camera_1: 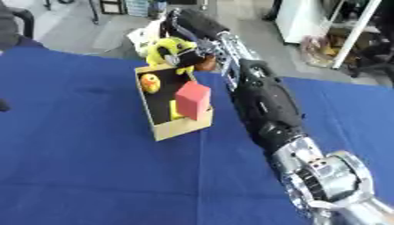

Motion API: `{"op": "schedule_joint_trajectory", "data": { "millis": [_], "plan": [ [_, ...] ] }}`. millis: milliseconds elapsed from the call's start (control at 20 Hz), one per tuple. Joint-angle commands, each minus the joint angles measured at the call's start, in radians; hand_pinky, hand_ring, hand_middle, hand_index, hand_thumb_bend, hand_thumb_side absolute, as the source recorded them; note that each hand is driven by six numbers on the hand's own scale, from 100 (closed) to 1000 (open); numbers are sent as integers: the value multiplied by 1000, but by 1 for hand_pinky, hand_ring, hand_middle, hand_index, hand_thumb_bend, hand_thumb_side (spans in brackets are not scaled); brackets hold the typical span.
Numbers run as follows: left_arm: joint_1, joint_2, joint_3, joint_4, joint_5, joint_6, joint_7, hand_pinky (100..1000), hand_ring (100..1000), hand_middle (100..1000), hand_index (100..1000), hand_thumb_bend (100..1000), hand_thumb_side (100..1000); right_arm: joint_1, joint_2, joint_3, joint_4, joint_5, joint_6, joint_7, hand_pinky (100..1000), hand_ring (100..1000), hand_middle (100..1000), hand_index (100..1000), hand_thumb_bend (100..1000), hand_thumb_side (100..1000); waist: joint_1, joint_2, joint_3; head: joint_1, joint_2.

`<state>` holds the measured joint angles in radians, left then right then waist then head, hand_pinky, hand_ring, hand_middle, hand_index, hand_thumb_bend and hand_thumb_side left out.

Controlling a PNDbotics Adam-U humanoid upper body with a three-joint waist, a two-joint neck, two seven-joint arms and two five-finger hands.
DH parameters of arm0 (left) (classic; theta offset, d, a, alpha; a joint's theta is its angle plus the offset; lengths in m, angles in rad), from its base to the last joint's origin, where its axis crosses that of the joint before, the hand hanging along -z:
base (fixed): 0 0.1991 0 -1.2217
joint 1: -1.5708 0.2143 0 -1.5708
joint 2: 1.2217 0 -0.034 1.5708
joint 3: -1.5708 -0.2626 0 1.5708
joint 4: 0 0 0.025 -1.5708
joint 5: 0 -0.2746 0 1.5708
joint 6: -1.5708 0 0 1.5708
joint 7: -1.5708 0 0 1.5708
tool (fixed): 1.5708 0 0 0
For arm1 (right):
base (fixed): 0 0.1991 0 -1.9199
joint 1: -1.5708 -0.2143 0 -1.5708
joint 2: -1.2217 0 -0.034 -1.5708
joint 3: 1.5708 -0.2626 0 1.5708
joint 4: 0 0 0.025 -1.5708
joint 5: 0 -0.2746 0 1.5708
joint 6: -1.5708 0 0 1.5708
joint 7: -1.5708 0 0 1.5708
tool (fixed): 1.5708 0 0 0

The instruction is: Pick up objects on the table and place them in the box.

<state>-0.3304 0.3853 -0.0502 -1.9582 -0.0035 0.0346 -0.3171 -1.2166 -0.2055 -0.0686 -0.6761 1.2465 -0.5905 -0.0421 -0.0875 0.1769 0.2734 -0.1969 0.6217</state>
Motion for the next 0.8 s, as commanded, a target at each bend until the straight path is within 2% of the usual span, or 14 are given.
{"op": "schedule_joint_trajectory", "data": {
  "millis": [50, 150, 250, 300, 450, 600, 800],
  "plan": [
    [-18, 4, -1, -13, 3, 0, -8, 833, 679, 601, 875, 100, 646, -16, 1, -21, 15, 59, 34, -49, 607, 523, 388, 483, 100, 166, -3, -9, 4, -12, -16],
    [-19, 2, -1, -12, 2, 0, -10, 833, 679, 601, 876, 100, 649, -13, 8, -22, 28, 87, 48, -65, 620, 544, 423, 538, 100, 177, -3, -9, 7, -14, -15],
    [-19, 1, -2, -11, 2, 1, -11, 834, 677, 600, 876, 100, 651, -9, 14, -21, 40, 109, 55, -65, 647, 585, 515, 698, 100, 194, -3, -9, 8, -16, -14],
    [-19, 0, -2, -11, 2, 1, -12, 834, 677, 599, 876, 100, 653, -7, 17, -20, 45, 118, 58, -60, 675, 631, 605, 802, 100, 203, -3, -9, 8, -16, -14],
    [-19, -2, -4, -10, 1, 2, -16, 834, 676, 599, 877, 100, 655, -5, 22, -20, 52, 135, 74, -33, 730, 743, 779, 937, 100, 211, -3, -9, 9, -16, -14],
    [-20, -2, -4, -9, 1, 3, -18, 834, 676, 598, 877, 100, 658, -8, 22, -20, 42, 129, 84, -11, 757, 792, 859, 970, 100, 208, -3, -11, 8, -17, -12],
    [-19, -2, -4, -8, 2, 4, -18, 835, 676, 598, 877, 100, 660, -15, 18, -18, 24, 106, 89, 7, 762, 799, 875, 973, 100, 207, -4, -12, 4, -19, -11]
  ]
}}
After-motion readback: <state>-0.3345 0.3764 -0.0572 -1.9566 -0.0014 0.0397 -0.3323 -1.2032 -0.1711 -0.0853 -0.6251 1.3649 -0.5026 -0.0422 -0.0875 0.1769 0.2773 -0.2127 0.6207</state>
